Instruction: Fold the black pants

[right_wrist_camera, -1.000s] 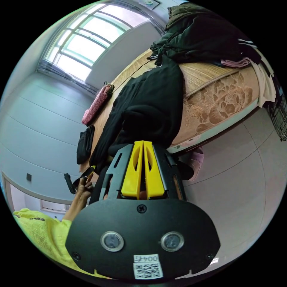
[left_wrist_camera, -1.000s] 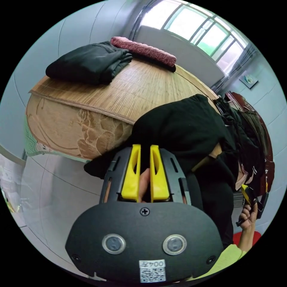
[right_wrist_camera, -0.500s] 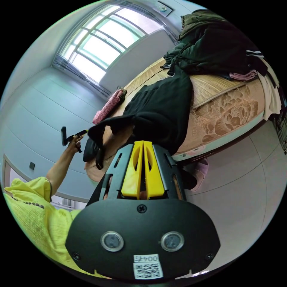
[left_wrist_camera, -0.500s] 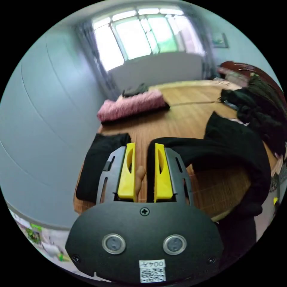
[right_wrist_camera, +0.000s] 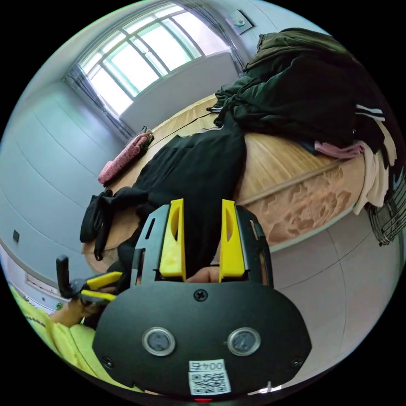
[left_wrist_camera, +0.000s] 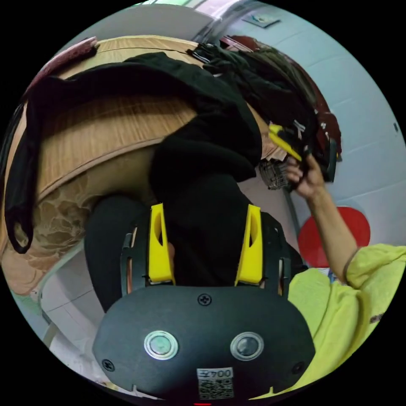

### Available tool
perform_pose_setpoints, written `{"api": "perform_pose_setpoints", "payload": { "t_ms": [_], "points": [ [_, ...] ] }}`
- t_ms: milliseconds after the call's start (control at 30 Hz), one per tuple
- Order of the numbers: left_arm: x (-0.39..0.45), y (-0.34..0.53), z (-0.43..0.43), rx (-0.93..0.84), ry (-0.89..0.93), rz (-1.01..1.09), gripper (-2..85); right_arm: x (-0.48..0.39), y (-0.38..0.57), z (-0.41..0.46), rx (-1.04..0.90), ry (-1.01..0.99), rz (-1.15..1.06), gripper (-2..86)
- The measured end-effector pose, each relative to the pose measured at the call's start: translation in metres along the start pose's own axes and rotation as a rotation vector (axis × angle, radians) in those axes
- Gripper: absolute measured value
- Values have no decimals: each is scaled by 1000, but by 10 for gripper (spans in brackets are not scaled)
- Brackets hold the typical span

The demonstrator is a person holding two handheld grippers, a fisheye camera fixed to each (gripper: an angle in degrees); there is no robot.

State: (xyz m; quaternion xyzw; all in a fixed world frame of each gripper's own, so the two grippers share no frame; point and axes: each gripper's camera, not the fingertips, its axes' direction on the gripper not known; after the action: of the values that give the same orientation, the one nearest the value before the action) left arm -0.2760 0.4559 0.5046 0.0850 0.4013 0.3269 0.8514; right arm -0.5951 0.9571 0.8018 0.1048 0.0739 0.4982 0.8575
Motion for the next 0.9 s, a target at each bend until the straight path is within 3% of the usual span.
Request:
{"api": "perform_pose_setpoints", "payload": {
  "t_ms": [100, 233, 467, 733, 900],
  "points": [
    [9, -7, 14, -21, -54, 44, 250, 11, -53, 28, -21, 86, -13, 153],
    [-13, -14, 27, -57, 54, -43, 243, 31, -112, 73, -128, 184, 32, 159],
    [-41, -4, 33, 1, 142, -134, 227, 18, -159, 111, -281, 281, -22, 45],
    [-93, 19, 32, 87, 284, -401, 101, 51, -167, 76, -202, 197, 116, 35],
    [-74, 26, -2, 202, 181, -314, 64, 70, -148, 50, -150, 176, 190, 36]
  ]
}}
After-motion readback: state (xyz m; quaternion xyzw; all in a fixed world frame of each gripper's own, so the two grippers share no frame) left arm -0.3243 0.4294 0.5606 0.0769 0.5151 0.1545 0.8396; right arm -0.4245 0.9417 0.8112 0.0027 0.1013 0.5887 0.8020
